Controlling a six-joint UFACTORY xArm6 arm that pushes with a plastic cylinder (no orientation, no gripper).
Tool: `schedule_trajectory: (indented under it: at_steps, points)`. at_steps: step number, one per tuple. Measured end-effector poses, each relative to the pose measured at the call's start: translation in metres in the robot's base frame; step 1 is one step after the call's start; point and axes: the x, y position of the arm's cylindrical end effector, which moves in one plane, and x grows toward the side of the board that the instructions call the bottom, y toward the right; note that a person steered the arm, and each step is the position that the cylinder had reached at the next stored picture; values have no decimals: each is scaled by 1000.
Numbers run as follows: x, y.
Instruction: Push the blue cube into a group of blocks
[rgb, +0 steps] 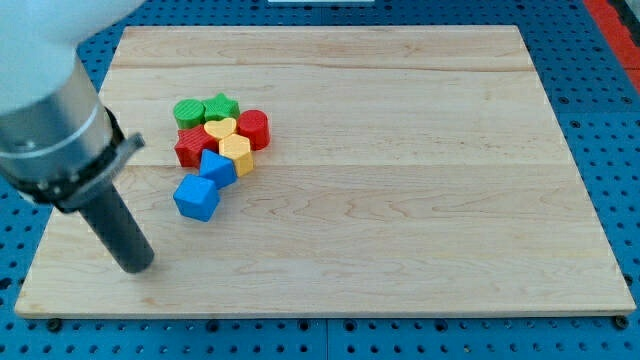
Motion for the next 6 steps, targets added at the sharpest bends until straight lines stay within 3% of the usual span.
schedule_trajectory:
  at_steps: [1,4,5,6]
  points:
    - [-8,39]
    - [-80,50]
    - [-92,9]
    - [-96,6]
